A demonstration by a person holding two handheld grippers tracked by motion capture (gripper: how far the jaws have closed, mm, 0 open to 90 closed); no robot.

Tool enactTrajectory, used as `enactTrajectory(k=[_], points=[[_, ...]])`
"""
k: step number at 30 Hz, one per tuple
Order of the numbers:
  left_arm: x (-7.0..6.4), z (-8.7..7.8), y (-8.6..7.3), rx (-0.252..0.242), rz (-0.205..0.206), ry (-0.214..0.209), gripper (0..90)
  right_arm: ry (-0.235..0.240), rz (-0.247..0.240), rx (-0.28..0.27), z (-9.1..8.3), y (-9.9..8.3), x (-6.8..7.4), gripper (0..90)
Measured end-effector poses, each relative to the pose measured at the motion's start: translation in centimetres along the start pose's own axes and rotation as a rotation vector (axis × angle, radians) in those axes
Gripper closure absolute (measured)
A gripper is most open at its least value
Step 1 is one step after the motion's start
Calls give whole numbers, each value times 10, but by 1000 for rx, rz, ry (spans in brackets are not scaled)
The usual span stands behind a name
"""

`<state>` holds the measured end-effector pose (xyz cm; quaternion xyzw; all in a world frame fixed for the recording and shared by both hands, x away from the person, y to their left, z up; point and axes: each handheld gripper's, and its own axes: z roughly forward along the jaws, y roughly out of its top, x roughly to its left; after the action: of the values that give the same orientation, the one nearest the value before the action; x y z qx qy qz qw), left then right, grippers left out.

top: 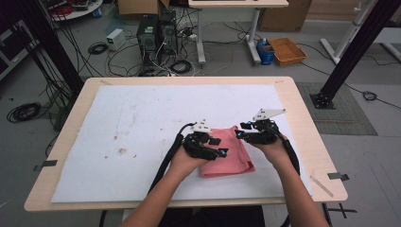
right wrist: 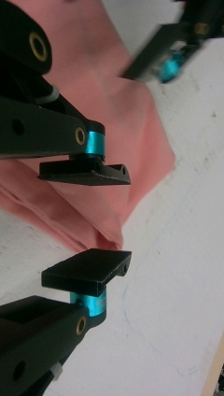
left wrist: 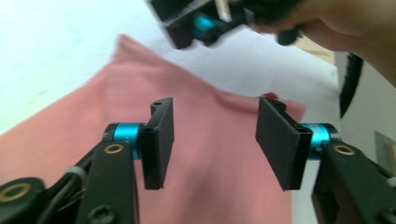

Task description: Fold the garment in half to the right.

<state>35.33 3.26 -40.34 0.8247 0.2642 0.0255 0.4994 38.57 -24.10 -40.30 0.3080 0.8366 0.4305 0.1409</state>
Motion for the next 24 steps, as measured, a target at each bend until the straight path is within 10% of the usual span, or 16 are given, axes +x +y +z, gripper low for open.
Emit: enactTrajectory(k=[13,24], points=[[31,-80,-39,-94,-55,132,418,58,-14,48,-13,-26,31,537],[35,-115,-64,-147,-69,140,418,137,121,83,-15,-57,32,875]])
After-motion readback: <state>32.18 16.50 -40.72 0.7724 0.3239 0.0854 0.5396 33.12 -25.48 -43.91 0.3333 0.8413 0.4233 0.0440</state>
